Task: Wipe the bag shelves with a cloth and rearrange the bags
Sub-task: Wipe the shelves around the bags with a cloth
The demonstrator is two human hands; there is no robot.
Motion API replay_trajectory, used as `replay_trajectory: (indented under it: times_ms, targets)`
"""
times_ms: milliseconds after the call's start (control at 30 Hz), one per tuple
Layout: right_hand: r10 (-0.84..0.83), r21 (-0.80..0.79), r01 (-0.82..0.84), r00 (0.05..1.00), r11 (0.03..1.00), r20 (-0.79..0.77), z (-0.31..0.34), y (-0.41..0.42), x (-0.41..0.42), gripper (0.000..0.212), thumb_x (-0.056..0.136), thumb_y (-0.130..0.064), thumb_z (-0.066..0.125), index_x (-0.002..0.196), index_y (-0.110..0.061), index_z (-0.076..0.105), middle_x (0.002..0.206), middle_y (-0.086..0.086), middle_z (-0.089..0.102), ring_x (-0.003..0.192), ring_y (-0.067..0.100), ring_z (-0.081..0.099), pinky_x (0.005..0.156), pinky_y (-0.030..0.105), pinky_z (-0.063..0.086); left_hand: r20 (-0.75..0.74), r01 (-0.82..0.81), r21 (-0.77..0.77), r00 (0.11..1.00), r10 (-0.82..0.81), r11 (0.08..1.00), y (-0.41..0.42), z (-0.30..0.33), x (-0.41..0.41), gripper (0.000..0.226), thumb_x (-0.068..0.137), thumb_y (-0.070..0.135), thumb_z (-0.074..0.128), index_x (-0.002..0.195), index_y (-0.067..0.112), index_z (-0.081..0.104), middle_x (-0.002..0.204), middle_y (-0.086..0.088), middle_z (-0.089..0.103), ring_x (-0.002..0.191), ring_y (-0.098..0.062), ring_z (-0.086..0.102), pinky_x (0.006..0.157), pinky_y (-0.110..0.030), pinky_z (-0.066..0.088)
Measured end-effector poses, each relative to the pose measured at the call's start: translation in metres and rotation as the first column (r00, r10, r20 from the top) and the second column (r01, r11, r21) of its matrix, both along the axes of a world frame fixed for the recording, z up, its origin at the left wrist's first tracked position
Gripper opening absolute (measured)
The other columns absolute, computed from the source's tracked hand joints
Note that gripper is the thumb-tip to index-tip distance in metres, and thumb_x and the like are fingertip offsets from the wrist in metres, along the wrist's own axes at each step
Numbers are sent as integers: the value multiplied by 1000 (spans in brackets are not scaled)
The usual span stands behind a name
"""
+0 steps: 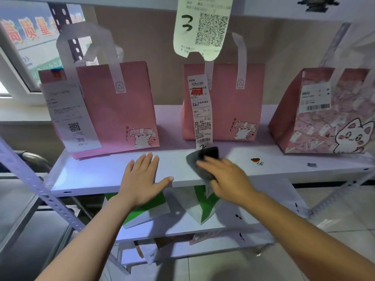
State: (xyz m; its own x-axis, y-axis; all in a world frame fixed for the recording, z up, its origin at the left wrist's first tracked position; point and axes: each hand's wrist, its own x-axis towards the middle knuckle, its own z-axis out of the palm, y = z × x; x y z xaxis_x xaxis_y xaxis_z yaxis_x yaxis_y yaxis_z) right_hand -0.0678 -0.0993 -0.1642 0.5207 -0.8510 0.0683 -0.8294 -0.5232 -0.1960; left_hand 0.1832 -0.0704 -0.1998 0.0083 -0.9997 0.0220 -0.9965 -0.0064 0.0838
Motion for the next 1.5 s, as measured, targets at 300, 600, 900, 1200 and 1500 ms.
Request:
replay_trajectory:
  times_ms: [300,600,900,1200,1500]
  targets:
    - [108,175,-99,993,980,-43,1,1,66,81,79,-16,54,147,-41,19,160,-8,7,146,26,2,114,54,14,1,-2,27,1000,2,1000,0,1,0,121,55,88,-15,152,20,9,161,-3,5,147,-19,1,118,-44,3]
    - [-63,59,73,986,996,-157,-14,-1,-43,78,86,-29,54,147,-44,9,160,-10,1,147,19,-1,113,61,6,11,41,7,999,-41,999,3,3,-9,116,58,84,-24,152,24,8,160,-9,7,148,-22,1,118,-43,0]
    - [1,-213,11,998,977,55,-31,-2,-76,70,66,3,73,130,-18,57,135,13,55,118,40,55,93,56,48,-73,206,27,976,-203,978,-34,23,-91,88,87,72,12,152,12,9,160,-6,5,147,-17,1,118,-41,2]
    - [-410,194,399,577,896,707,-16,-32,-147,59,89,6,43,139,-26,45,132,5,54,114,18,52,96,24,38,-32,230,1,973,-229,973,-43,-3,-94,93,79,69,-5,152,14,6,160,-3,5,147,-15,0,118,-39,-3]
    - [-171,80,157,962,984,213,-14,-26,-95,54,85,-32,41,139,-31,45,152,-1,35,140,24,29,116,39,19,-38,216,-30,975,-217,976,-42,-5,-93,94,77,71,-6,152,17,11,160,0,9,147,-12,3,118,-37,-2]
